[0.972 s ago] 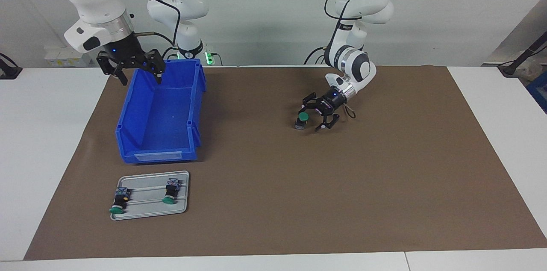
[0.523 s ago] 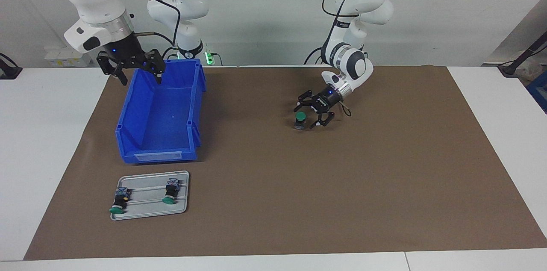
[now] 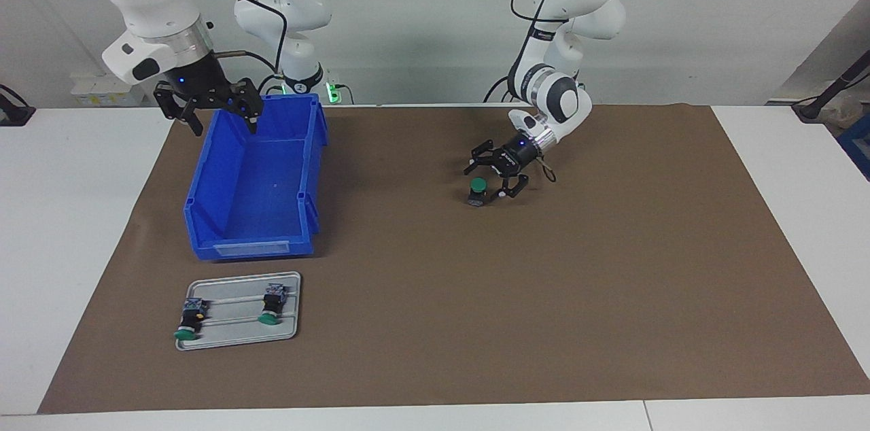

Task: Place and press button with both arms
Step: 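Open the left gripper and draw it back from the part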

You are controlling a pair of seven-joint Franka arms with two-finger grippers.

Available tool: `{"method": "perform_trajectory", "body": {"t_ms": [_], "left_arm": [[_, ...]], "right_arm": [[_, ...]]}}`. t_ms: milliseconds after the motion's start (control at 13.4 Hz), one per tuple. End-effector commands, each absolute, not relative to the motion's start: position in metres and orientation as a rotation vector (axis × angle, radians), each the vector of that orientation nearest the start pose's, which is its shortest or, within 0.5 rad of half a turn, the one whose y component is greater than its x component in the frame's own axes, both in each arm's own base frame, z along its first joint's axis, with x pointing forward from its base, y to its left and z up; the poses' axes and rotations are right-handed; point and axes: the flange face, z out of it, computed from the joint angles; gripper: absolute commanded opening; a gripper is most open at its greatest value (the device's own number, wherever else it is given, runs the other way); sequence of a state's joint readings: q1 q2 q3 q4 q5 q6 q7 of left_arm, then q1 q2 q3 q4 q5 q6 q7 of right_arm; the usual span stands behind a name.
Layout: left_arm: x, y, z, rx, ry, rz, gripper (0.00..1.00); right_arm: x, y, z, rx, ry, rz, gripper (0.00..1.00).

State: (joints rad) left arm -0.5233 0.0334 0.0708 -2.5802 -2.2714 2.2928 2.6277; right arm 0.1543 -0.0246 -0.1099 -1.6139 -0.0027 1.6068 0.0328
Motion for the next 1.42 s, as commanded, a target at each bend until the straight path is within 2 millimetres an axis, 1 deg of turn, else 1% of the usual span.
{"method": "perform_trajectory", "body": {"t_ms": [0, 374, 523, 673, 748, 822, 972, 1047, 1121, 1346], "left_arm": [[0.389, -0.194, 0.256, 1.89, -1.042, 1.244, 1.0], [0.407, -0.152, 0.263, 1.923, -1.075, 1.186, 1.0], [0.411, -0.139, 0.264, 1.946, -1.051, 1.153, 1.0], [0.421, -0.118, 0.268, 1.977, -1.017, 1.149, 1.0], [0.425, -0.115, 0.276, 1.986, -0.986, 1.144, 1.0], [0.432, -0.107, 0.282, 2.001, -0.942, 1.139, 1.0], [0.452, -0.095, 0.298, 2.023, -0.862, 1.138, 1.0], [0.464, -0.079, 0.308, 2.042, -0.838, 1.144, 1.0], [0.474, -0.067, 0.317, 2.052, -0.801, 1.139, 1.0], [0.506, -0.041, 0.353, 2.096, -0.739, 1.085, 1.0]], "right_arm": [[0.542, 0.021, 0.621, -3.119, -0.047, -0.018, 0.99], [0.542, 0.021, 0.621, -3.119, -0.047, -0.018, 0.99], [0.542, 0.022, 0.621, -3.119, -0.052, -0.018, 0.99], [0.542, 0.022, 0.621, -3.119, -0.05, -0.018, 0.99], [0.542, 0.022, 0.621, -3.119, -0.05, -0.018, 0.99], [0.542, 0.022, 0.621, -3.119, -0.05, -0.018, 0.99], [0.542, 0.022, 0.621, -3.119, -0.052, -0.018, 0.99], [0.542, 0.021, 0.621, -3.119, -0.047, -0.018, 0.99], [0.542, 0.022, 0.621, -3.119, -0.05, -0.018, 0.99], [0.542, 0.022, 0.621, -3.119, -0.052, -0.018, 0.99]]}}
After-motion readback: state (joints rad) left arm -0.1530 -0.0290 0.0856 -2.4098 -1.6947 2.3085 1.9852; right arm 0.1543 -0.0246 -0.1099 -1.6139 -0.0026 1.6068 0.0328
